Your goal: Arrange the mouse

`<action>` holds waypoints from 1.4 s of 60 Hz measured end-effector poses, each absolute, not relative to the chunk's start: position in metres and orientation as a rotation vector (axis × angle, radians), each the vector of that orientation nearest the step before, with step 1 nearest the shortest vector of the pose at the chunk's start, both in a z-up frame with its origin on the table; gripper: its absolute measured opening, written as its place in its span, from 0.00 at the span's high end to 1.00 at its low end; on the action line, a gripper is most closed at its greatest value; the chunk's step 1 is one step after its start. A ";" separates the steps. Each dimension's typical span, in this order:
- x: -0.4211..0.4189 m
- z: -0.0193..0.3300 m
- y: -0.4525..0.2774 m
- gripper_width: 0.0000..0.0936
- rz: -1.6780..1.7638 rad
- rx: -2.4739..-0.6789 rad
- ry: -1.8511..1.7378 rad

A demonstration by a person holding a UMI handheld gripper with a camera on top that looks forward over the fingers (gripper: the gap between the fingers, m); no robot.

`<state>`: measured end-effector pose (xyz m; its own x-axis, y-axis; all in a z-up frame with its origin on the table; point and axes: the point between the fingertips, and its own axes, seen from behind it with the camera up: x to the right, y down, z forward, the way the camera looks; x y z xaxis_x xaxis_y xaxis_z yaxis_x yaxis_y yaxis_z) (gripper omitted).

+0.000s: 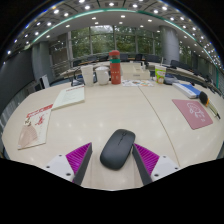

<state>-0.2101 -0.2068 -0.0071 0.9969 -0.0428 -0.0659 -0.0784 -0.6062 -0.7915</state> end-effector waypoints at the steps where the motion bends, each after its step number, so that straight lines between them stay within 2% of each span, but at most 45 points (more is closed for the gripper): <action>1: -0.211 -0.007 -0.204 0.13 0.048 -2.223 0.080; 10: -0.211 -0.010 -0.188 0.28 -0.008 -2.224 0.053; 16: -0.210 -0.012 -0.182 0.50 -0.043 -2.226 0.024; 31: -0.213 -0.012 -0.180 0.64 -0.041 -2.256 -0.058; 37: -0.212 -0.006 -0.182 0.65 0.004 -2.271 -0.063; 43: -0.201 0.038 -0.175 0.65 0.053 -2.219 -0.039; 56: -0.115 0.176 -0.140 0.65 0.103 -2.008 0.033; 64: -0.016 0.221 -0.114 0.65 0.014 -1.931 0.082; 71: 0.072 0.199 -0.098 0.65 -0.075 -1.949 0.106; 84: 0.187 0.064 -0.094 0.65 -0.147 -2.134 0.152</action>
